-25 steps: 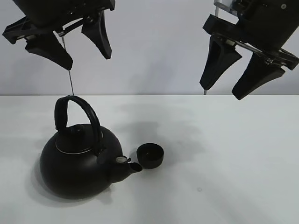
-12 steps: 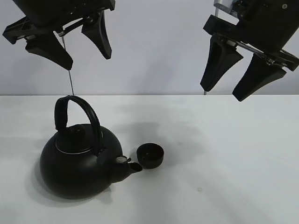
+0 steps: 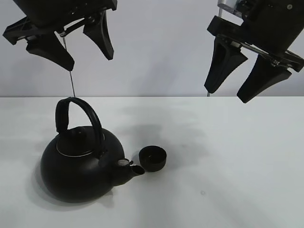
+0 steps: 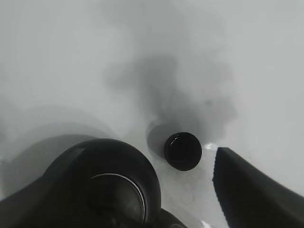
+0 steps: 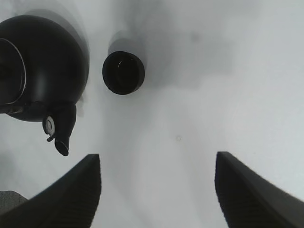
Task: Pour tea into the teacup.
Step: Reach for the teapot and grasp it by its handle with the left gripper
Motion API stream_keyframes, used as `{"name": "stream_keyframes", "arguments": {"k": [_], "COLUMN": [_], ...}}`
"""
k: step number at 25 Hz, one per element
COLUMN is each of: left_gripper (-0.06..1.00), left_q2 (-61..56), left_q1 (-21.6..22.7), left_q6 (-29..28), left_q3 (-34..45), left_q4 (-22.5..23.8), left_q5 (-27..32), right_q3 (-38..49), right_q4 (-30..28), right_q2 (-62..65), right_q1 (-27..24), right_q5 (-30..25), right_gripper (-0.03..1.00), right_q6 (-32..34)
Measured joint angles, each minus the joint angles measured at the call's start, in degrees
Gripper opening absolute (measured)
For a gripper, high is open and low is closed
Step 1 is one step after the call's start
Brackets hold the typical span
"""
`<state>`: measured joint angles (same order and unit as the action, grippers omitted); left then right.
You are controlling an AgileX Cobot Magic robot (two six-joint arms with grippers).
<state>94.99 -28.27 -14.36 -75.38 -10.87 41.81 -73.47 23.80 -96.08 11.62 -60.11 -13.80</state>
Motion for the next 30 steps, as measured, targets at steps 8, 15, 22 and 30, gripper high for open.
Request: {"name": "stream_keyframes", "arguments": {"k": [8, 15, 22, 30], "left_gripper": [0.52, 0.52, 0.52, 0.52], "left_q2": [0.00, -0.73, -11.10, -22.64], "left_q1": [0.00, -0.02, -0.02, -0.02], "left_q6": [0.54, 8.93, 21.44, 26.50], "left_q3": [0.00, 1.27, 17.70, 38.16], "left_q4": [0.43, 0.90, -0.09, -0.27], "left_q5": [-3.01, -7.26, -24.30, -47.70], "right_q3": [0.00, 0.00, 0.00, 0.00], "right_q4": [-0.12, -0.12, -0.25, -0.35], "right_q2": [0.00, 0.00, 0.00, 0.00], "right_q1": [0.00, 0.00, 0.00, 0.00], "right_q5": [-0.01, 0.06, 0.06, 0.11], "right_gripper": [0.47, 0.47, 0.47, 0.47], "right_q6": [0.00, 0.00, 0.00, 0.00]}}
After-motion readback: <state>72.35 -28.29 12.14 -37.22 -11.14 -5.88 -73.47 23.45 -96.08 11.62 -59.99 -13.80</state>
